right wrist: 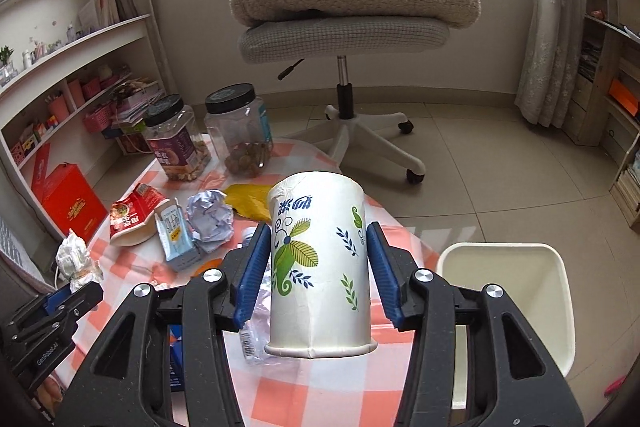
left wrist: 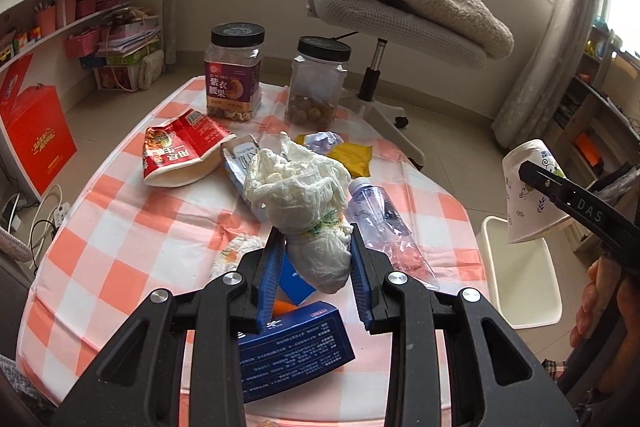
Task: Collect trash
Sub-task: 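Carry the cup into the white bin and open the right tool while the left tool follows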
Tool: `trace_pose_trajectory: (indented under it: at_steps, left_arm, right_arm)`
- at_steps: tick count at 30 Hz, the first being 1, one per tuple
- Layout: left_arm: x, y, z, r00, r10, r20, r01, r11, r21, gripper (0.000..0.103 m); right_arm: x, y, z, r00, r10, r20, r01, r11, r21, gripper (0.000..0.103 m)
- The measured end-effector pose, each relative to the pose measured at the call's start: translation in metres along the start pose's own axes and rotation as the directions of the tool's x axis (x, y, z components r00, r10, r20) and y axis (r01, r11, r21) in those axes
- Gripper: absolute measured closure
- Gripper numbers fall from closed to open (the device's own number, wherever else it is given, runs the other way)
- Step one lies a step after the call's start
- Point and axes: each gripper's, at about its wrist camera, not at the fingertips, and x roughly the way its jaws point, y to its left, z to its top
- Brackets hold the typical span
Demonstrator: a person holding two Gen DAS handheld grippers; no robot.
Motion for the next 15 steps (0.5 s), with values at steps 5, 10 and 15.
trace_pose_trajectory:
  at_steps: [5, 10, 15]
  left_arm:
    - [0.009, -0.029, -0.003, 0.999, -0.038, -0.029, 0.039, 0.998, 0.05, 0.071]
    - [0.016, -0.064, -0.006, 0.996, -0.071, -0.051, 0.076, 0.992, 0.1, 0.071]
    - [0.023, -0.105, -0.003, 0.988, -0.132, -0.076, 0.141, 0.982, 0.125, 0.071]
  right_arm:
    - [-0.005, -0.041, -0.004, 0.996, -0.081, -0.025, 0.082, 0.995, 0.052, 0.056]
    - [-0.007, -0.084, -0.01, 0.985, -0.158, -0.072, 0.166, 0.979, 0.118, 0.056]
    - [-0.013, -0.125, -0.014, 0.972, -0.207, -0.115, 0.228, 0.951, 0.209, 0.056]
